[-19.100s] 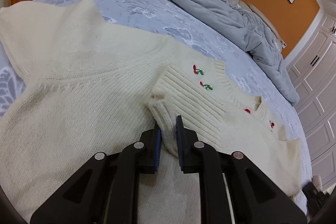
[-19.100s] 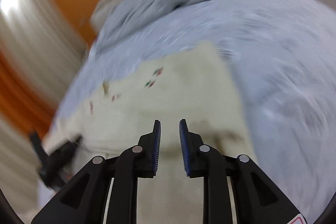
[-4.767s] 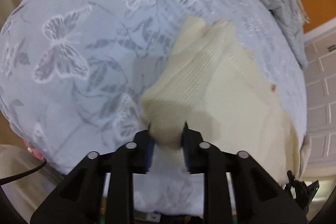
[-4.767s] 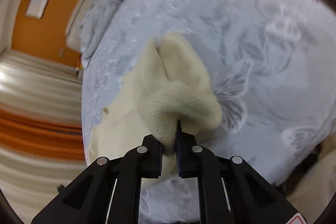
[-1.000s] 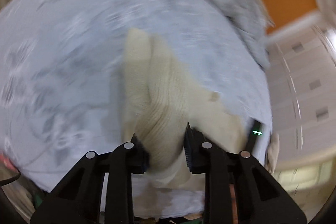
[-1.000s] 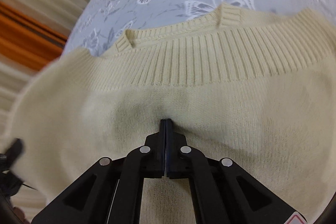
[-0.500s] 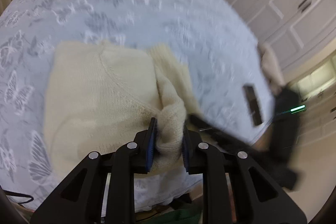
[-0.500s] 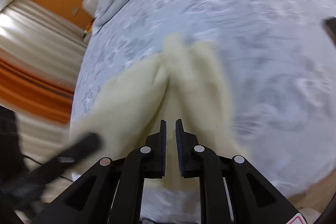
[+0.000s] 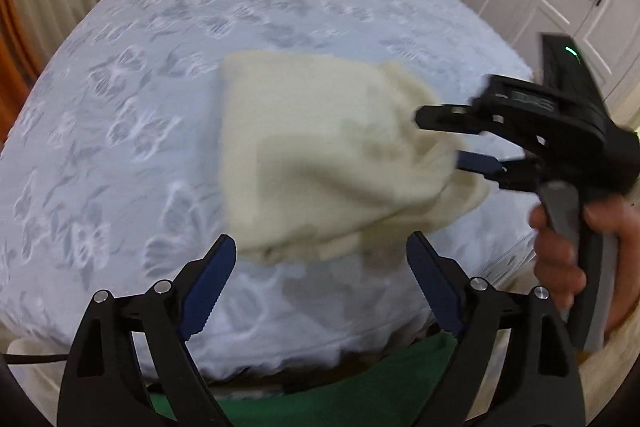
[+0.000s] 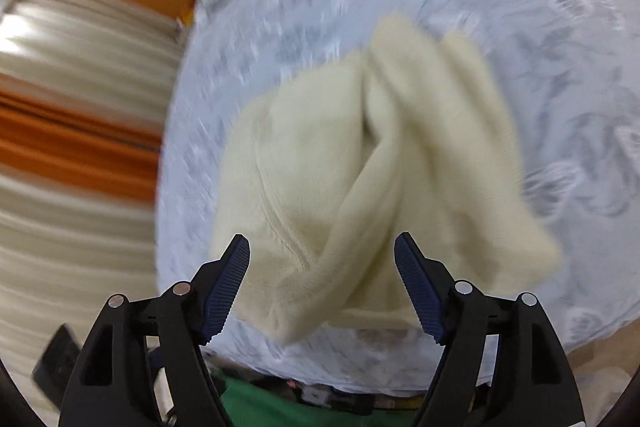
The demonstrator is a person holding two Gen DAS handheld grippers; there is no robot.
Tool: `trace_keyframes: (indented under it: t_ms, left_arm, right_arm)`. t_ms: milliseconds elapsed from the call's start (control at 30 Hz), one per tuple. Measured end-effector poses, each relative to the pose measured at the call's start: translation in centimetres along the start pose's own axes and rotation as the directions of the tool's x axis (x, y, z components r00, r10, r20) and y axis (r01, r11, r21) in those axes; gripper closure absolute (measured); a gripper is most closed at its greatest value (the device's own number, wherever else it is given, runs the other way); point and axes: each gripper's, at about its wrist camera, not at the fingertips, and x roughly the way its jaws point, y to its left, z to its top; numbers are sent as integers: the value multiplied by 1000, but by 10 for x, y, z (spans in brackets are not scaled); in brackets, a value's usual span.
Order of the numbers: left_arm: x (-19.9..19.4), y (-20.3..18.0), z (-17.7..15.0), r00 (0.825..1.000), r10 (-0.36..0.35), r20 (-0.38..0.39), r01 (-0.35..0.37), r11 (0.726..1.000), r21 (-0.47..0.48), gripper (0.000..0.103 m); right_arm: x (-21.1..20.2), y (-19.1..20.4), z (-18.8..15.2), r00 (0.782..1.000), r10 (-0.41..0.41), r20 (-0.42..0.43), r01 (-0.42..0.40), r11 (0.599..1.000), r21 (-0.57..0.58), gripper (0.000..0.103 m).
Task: Fold small clothes
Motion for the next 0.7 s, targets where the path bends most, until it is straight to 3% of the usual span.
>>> trace_keyframes:
  t_ms: [67,200,267,333,400,433,500,533,633,700]
  left_arm:
    - [-2,12,-7,1000,10,-14,-11,1000,-28,18]
    - [-2,24,-15,999,23,-38,-25,998,-49,18]
    - [-3,25,-16,999,25,-38,-27,998,-50,18]
    - [-4,24,-16,999,26,-31,-28,998,-48,18]
    - [-1,22,-13,999,26,-31,-27,999,-41,18]
    - [3,22,-12,999,26,-38,-28,999,-40,18]
    - [9,19,-9,998,30,-55,-32,999,-42,18]
    - [11,18,-9,998,23,-57,-26,999,-46,18]
    - [21,13,-6,997,30,-70,-33,999,-40,18]
    - [28,8,-3,995,47,-82,-49,998,-24,18]
  right_arm:
    - [19,11,-2,998,-53,-40,53,999,0,32]
    - [29,50,-2,984,-178,24,180,976,-123,80]
    - [5,75,1,989,-114,90,130,973,-190,87]
    - [-40,95,5,985,53,162,-14,972,-236,89]
    - [-68,98,6,971,58,233,8,962,-273,89]
    - [-81,87,6,961,43,274,36,960,-277,89]
    - [-84,54,8,960,0,279,68,970,-233,89]
    - [-69,18,12,971,-57,232,102,977,-188,89]
    - [-14,-59,12,973,-223,60,226,972,-69,87]
    - [-23,-78,8,988,-122,89,121,992,17,84]
